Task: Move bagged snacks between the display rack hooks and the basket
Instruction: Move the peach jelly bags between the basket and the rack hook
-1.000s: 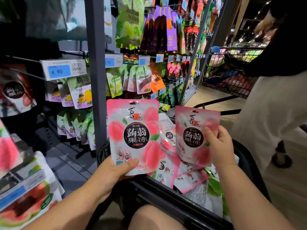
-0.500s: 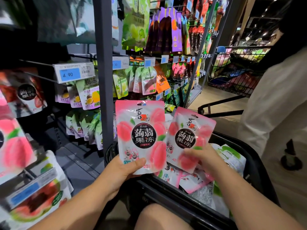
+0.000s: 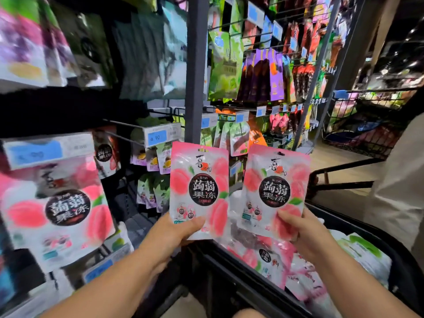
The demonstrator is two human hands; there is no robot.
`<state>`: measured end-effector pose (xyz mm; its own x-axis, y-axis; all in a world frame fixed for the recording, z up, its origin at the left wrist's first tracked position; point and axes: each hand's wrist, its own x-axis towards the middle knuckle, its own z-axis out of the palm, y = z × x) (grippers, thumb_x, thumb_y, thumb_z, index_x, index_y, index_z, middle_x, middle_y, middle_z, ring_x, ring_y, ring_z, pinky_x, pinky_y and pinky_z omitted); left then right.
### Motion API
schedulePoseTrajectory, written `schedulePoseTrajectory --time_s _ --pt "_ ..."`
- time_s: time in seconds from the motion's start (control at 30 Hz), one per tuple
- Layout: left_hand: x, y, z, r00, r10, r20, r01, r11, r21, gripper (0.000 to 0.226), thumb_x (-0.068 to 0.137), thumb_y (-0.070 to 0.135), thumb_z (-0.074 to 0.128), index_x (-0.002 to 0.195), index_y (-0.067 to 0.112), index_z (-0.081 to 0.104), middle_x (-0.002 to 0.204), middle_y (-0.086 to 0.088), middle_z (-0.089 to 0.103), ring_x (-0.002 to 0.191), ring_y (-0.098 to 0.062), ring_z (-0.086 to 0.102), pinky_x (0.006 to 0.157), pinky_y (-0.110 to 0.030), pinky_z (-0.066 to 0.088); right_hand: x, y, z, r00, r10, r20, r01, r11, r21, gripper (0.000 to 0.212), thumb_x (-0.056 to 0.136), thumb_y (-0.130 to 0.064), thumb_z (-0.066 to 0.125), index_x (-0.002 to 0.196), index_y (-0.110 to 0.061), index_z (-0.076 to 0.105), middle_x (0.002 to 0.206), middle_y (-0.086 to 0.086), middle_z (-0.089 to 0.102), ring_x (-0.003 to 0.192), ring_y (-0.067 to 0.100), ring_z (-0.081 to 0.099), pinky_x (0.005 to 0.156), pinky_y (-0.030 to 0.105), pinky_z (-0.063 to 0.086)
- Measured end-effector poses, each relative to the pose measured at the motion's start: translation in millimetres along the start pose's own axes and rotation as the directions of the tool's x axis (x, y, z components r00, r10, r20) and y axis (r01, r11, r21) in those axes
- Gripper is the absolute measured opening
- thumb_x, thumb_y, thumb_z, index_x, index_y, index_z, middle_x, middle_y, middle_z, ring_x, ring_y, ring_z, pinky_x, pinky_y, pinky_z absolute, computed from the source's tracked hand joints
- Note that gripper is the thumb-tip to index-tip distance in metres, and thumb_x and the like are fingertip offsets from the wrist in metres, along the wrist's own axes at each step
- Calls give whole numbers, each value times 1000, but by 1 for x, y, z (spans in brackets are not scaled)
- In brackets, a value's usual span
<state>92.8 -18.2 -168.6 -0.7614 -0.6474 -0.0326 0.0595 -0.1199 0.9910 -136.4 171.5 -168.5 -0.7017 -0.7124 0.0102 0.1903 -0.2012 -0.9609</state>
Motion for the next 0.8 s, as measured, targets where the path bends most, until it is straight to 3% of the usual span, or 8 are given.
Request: schedulePoseTrajectory --time_s 0.13,0.27,0.4,0.47,0.57,0.63,0.73,0.8 --pt "-24 9 -34 993 46 -112 -35 995 98 38 72 27 84 106 24 68 97 1 76 98 -19 71 93 -38 53 3 4 37 996 18 86 -20 999 27 45 57 -23 90 89 -10 61 63 6 61 47 10 55 41 22 40" --pt "-54 13 -79 974 55 -219 -16 985 175 33 60 47 88 74 20 73 67 6 71 65 -7 65 81 -36 50 11 17 81 979 51 199 -66 996 65 12 84 -4 68 86 -4 56 57 3 64 45 9 58 41 19 44" --pt "-83 14 -112 935 112 -337 -54 983 176 33 71 39 85 67 14 63 50 13 60 45 3 53 55 -16 40 8 33 130 939 98 330 -91 995 -37 58 57 -21 88 106 -2 63 94 15 75 78 24 73 63 32 59" --pt "-98 13 -131 922 130 -366 -75 984 160 42 64 42 86 93 17 68 71 14 73 62 4 65 62 -13 45 8 45 155 919 120 376 -109 993 -51 68 52 -22 92 110 -2 63 101 18 75 83 28 74 66 34 61" --pt "-127 5 -156 888 158 -431 -80 978 193 82 38 66 85 107 24 71 97 5 76 88 -10 72 85 -38 54 8 61 187 896 144 420 -143 989 -33 52 68 -9 74 117 1 60 104 19 73 83 28 73 69 35 62" --pt "-141 3 -166 877 154 -455 -62 975 212 75 39 64 87 101 24 74 96 2 77 92 -17 72 88 -41 55 6 68 206 876 164 454 -165 986 -40 48 73 -4 66 119 2 59 106 20 73 85 28 73 71 36 62" --pt "-160 -7 -179 842 146 -519 -68 984 167 30 69 28 87 85 9 70 67 3 73 62 -4 68 62 -19 52 4 77 231 846 176 503 -169 984 -60 39 74 -4 65 113 -3 62 101 15 75 84 24 74 66 31 60" --pt "-171 -14 -192 826 135 -547 -51 985 166 45 58 40 91 88 11 72 76 -6 76 69 -9 69 73 -30 57 3 82 245 832 189 521 -168 982 -89 34 76 -4 65 111 -4 63 99 12 76 84 22 74 65 30 59"
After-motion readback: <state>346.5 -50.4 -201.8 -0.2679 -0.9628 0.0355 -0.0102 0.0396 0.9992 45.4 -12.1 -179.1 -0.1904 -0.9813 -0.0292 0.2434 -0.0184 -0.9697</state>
